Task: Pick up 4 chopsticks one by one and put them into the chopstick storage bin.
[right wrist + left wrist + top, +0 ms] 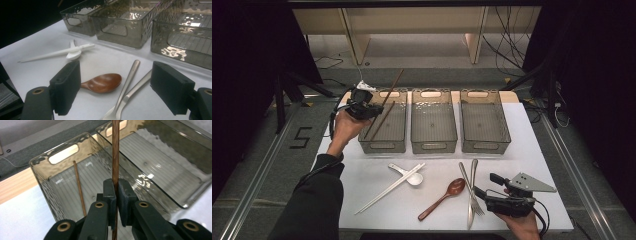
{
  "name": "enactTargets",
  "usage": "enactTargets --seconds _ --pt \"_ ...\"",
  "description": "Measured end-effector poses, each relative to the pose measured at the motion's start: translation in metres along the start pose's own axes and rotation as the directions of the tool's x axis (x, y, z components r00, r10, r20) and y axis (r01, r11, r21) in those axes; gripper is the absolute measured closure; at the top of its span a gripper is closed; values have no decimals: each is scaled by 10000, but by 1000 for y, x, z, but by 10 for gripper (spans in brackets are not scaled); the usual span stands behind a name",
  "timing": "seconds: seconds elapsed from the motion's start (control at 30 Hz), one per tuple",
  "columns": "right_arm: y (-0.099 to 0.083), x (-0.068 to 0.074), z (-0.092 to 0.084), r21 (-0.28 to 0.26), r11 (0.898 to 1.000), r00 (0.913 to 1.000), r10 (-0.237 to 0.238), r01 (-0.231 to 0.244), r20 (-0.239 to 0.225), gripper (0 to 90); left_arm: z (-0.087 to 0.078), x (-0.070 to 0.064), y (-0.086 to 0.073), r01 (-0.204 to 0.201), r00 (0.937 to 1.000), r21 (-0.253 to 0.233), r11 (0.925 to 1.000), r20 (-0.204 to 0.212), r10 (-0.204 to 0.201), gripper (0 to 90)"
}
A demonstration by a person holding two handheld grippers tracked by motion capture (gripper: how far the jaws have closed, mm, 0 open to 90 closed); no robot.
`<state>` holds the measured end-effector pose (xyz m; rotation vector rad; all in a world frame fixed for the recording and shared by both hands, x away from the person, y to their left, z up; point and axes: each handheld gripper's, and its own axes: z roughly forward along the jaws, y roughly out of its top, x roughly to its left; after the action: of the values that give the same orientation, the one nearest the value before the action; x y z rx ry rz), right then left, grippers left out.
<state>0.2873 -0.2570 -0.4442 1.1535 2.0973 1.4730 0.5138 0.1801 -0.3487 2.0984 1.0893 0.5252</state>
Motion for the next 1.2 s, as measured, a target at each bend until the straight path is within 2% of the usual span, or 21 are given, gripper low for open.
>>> enactTargets --seconds 0.13,0.4,0.8,1.13,1.2 --pt "0 0 0 -14 10000 10000 20 -20 -9 252 9 5 1 88 9999 51 9999 -145 -88 850" --pt "0 -1 0 1 10000 10000 92 -92 -33 252 17 11 1 279 9994 105 9996 -225 -277 850" --pt "0 0 0 -7 10000 10000 78 -78 -51 253 34 15 -15 499 9985 351 9981 -252 -491 849" --pt "0 0 0 -7 10000 10000 30 -30 -43 252 41 16 -24 415 9987 639 9971 -336 -394 848" --pt "0 0 0 -4 10000 10000 4 -4 -44 252 43 16 -26 494 9983 686 9964 -328 -472 848"
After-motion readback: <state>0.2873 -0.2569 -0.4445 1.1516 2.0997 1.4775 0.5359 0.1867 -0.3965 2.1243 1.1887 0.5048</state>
